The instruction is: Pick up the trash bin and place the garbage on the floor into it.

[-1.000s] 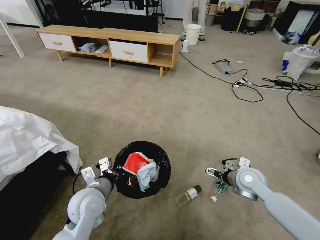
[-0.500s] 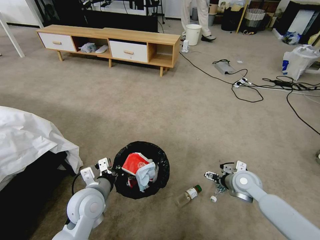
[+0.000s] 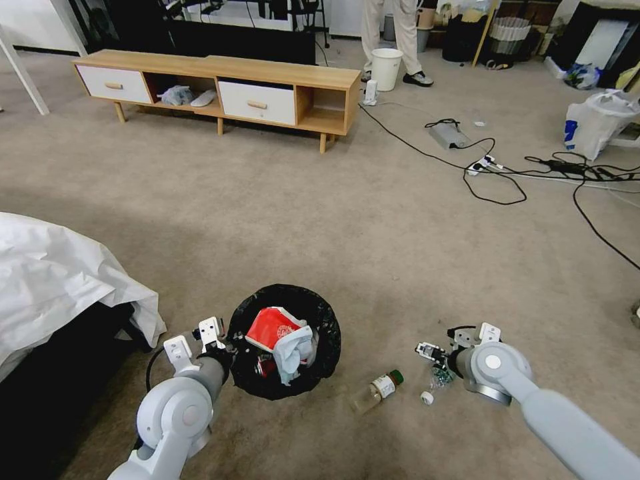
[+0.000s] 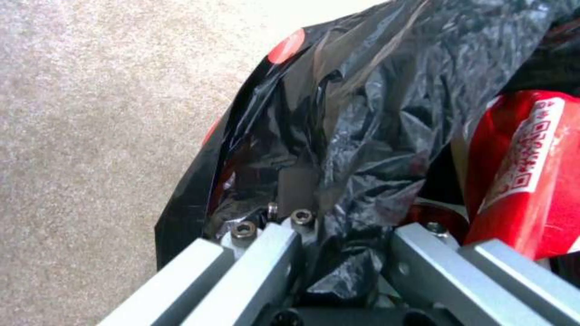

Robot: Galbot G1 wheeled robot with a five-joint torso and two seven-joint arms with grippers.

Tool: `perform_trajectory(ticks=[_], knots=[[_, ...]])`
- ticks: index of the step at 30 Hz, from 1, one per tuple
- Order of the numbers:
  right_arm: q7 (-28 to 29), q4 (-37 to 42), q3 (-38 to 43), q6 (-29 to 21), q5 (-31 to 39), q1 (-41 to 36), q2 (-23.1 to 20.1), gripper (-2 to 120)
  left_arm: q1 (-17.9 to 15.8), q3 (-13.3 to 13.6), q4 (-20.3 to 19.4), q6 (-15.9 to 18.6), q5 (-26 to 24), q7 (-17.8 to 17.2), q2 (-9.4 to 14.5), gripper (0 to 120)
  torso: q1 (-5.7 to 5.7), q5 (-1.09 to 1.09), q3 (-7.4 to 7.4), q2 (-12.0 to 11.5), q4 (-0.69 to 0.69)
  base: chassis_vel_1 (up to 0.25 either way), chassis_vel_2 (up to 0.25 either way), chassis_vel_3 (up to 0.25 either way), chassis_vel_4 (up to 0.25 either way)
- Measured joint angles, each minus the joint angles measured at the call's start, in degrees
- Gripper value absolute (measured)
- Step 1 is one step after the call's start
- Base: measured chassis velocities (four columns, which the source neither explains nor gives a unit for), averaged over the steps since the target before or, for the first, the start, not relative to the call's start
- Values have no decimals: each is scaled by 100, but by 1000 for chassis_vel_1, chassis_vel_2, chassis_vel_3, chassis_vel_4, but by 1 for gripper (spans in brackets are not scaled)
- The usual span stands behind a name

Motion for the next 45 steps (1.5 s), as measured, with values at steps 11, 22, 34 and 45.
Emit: perform_trajectory(ticks=[11, 22, 34, 45], knots=[[-82, -450, 107, 46, -187, -6, 246, 100, 7, 38, 5, 0, 20, -8, 26, 0, 0, 0, 0, 0, -1, 0, 0, 0, 0], [-64, -827, 15, 93, -295, 140, 560, 100, 20, 22, 24, -1, 14, -9, 55, 0, 0, 0, 0, 0, 0, 0, 0, 0, 0], [-119, -1109, 21, 107, -501, 167, 684, 100, 14, 0, 53, 0, -10, -2, 91, 0, 0, 0, 0, 0, 0, 0, 0, 0, 0], [-210, -1232, 74, 111, -613, 176, 705, 100, -4, 19, 106, -1, -10, 14, 72, 0, 0, 0, 0, 0, 0, 0, 0, 0, 0]])
